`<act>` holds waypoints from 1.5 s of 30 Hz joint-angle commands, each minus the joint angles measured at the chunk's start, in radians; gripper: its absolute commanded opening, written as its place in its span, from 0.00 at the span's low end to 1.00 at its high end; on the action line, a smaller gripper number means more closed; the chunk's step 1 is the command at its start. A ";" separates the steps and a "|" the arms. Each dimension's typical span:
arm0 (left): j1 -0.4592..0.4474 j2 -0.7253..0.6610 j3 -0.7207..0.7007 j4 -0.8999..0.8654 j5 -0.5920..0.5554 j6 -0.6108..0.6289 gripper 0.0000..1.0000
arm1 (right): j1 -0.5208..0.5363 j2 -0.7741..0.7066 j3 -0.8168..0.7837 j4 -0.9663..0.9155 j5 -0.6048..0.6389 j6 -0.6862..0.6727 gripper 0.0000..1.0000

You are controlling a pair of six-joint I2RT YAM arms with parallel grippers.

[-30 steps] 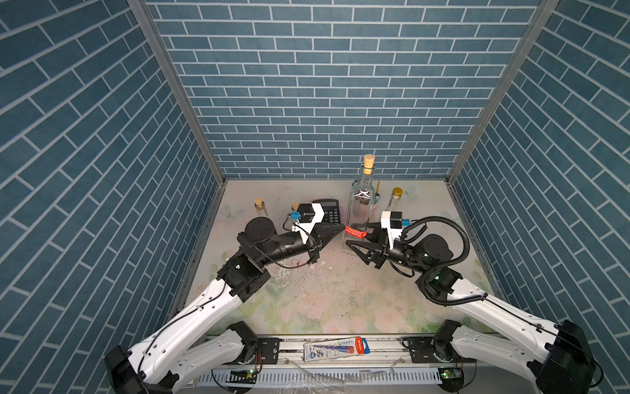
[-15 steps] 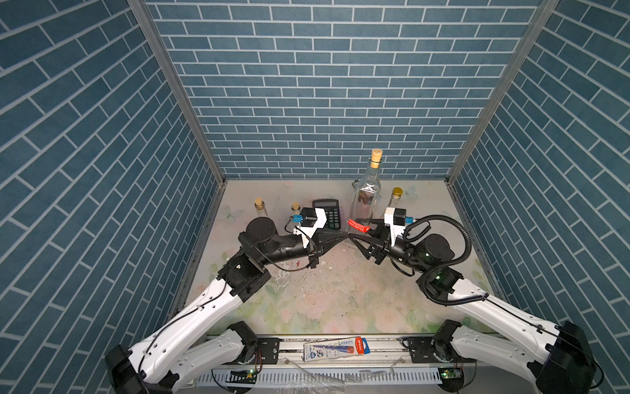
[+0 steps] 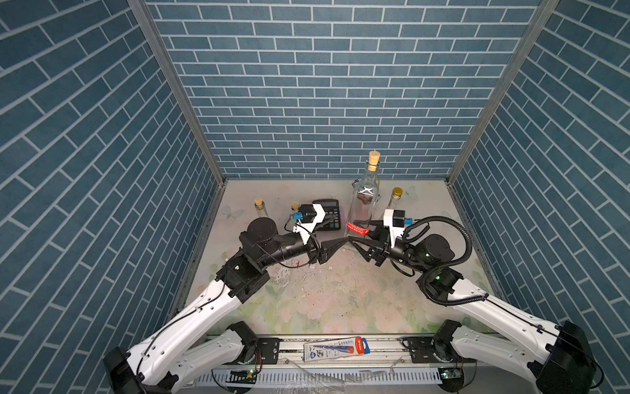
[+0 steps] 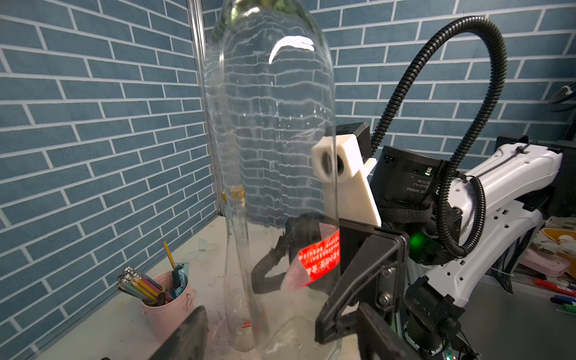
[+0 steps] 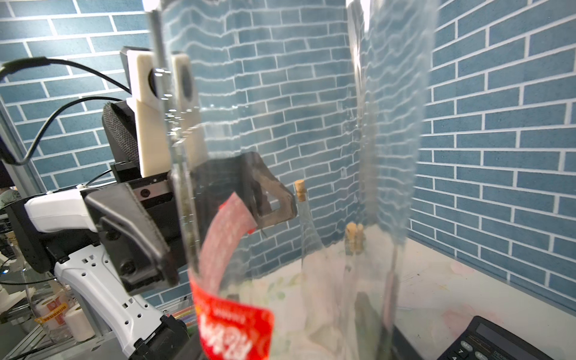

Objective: Remove the label from the bottle
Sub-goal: Tear open the label from the bottle.

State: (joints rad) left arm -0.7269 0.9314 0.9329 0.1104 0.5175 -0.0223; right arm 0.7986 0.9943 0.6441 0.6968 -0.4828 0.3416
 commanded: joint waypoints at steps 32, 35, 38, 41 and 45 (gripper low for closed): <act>-0.003 0.043 0.047 -0.004 0.078 -0.002 0.00 | 0.103 -0.023 0.046 -0.040 0.094 -0.199 0.00; -0.003 0.038 0.046 -0.017 0.087 0.006 0.00 | 0.104 -0.031 0.051 -0.048 0.103 -0.200 0.00; -0.003 0.028 0.044 -0.035 0.093 0.018 0.00 | 0.103 -0.041 0.054 -0.054 0.122 -0.198 0.00; -0.005 0.009 0.028 -0.034 0.092 0.024 0.00 | 0.103 -0.050 0.064 -0.080 0.159 -0.202 0.00; -0.003 -0.001 0.033 -0.066 0.099 0.040 0.00 | 0.102 -0.054 0.066 -0.088 0.208 -0.197 0.00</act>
State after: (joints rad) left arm -0.7250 0.9421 0.9607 0.0807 0.5793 -0.0036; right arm 0.8936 0.9676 0.6498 0.5491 -0.3153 0.1825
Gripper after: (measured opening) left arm 0.044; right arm 0.588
